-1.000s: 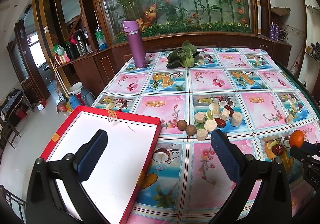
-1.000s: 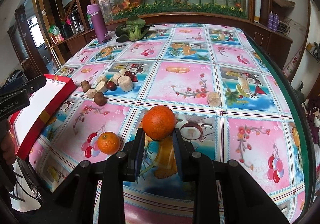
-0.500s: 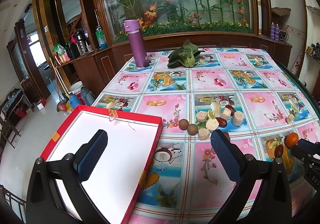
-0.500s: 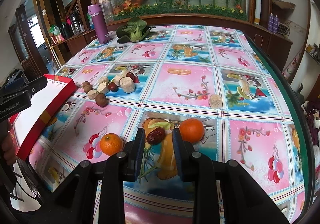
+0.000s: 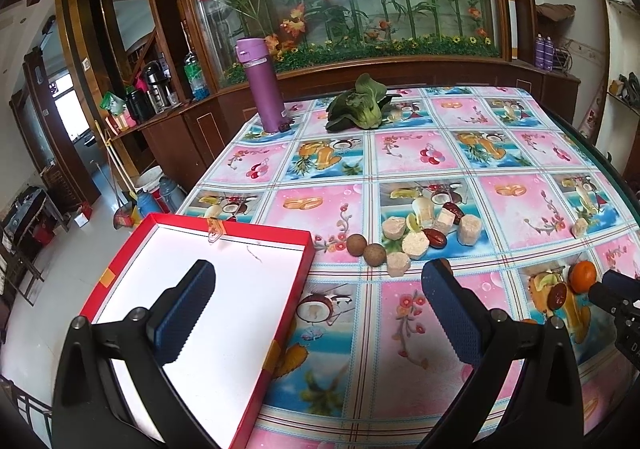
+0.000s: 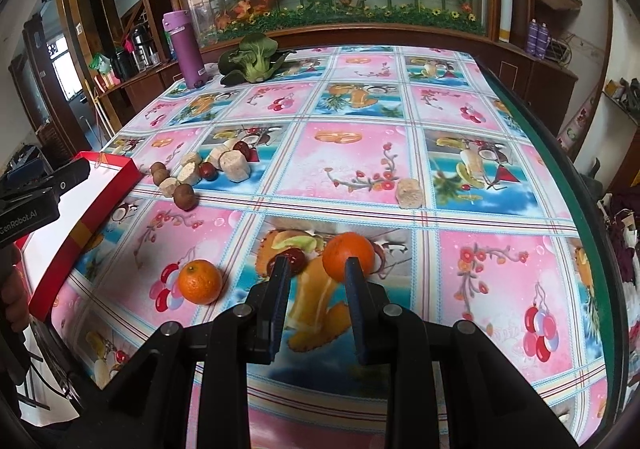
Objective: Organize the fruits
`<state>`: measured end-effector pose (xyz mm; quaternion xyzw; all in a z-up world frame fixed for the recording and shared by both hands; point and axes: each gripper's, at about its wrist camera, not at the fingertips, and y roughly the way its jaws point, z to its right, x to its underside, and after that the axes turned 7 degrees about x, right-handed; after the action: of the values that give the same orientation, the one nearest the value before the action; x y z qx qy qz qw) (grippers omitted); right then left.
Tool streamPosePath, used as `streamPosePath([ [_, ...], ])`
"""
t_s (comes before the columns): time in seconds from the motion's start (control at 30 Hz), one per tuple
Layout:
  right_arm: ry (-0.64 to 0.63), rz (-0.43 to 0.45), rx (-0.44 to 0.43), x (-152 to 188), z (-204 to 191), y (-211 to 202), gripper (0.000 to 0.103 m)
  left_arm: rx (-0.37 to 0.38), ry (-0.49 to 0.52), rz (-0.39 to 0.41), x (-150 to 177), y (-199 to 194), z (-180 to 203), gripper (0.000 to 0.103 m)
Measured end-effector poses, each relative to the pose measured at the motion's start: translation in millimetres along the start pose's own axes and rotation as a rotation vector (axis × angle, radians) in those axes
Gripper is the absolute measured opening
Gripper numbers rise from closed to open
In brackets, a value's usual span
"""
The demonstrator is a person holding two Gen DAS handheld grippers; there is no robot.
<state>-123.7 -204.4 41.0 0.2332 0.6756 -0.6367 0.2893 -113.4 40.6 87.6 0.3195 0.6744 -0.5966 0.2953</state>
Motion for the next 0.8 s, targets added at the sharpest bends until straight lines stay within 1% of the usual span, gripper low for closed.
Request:
streamPosePath([
  [0.33,0.044,-0.036,-0.009,5.1,17.4,5.7,0.028,0.002,0.038,-0.012,-2.2,2.2,16.7,0.103],
  [0.57,0.056,-0.029,-0.009,7.2,23.1,3.7,0.028,0.005,0.061,-0.017,-2.8,2.4,25.1,0.103],
  [0.8,0.059,-0.025,-0.007,6.5,23.1,0.9,0.028,0.007,0.059,-0.017,-2.7,2.1,24.7,0.103],
])
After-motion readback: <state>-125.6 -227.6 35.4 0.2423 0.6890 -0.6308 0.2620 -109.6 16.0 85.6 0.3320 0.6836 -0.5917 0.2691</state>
